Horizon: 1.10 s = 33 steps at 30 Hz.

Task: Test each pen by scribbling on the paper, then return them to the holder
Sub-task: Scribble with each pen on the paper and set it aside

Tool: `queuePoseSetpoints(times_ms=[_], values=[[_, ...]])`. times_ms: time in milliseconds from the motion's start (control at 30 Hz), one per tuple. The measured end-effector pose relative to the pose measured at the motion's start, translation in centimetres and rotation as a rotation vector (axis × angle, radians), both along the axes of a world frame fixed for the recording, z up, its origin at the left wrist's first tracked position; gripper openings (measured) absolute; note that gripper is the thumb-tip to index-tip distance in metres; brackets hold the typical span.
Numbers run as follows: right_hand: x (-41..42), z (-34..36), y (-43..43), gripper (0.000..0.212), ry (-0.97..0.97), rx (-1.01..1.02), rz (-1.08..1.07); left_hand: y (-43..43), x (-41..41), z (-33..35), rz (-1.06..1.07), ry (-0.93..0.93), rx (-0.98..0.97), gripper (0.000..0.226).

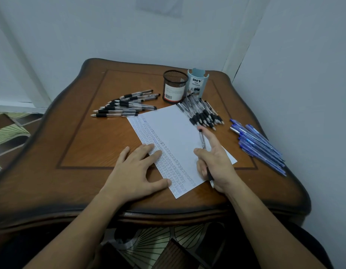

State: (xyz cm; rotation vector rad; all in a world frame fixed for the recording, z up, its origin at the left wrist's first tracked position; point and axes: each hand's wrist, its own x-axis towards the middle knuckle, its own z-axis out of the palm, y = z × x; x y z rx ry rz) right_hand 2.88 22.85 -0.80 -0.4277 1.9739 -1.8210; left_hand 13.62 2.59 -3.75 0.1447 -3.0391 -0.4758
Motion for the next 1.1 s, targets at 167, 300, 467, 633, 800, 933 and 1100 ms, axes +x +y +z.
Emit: queuePoseSetpoints(times_ms=[167, 300, 467, 633, 800, 933, 1100], values=[[0.0, -0.3, 0.1, 0.053, -0.033, -0.041, -0.018, -0.1, 0.0, 0.0, -0.001, -0.008, -0.006, 0.105], [-0.1, -0.3, 0.1, 0.019, -0.074, -0.084, -0.018, 0.0, 0.0, 0.0, 0.002, -0.016, -0.013, 0.106], [0.1, -0.6, 0.3, 0.061, -0.122, -0.156, -0.067, -0.1, 0.0, -0.1, 0.000, -0.003, 0.006, 0.107], [0.9, -1.1, 0.4, 0.025, -0.014, -0.179, 0.010, -0.1, 0.0, -0.1, -0.005, 0.011, 0.031, 0.109], [1.3, -0.8, 0.3, 0.023, 0.057, -0.042, 0.041, -0.2, -0.1, -0.2, -0.008, 0.010, 0.021, 0.114], [1.1, -0.8, 0.6, 0.016, 0.072, 0.028, 0.150, -0.2, -0.1, -0.2, -0.006, 0.010, 0.013, 0.115], [1.3, -1.9, 0.3, 0.036, 0.167, 0.087, 0.030, -0.1, -0.2, -0.2, 0.001, 0.009, 0.006, 0.118]])
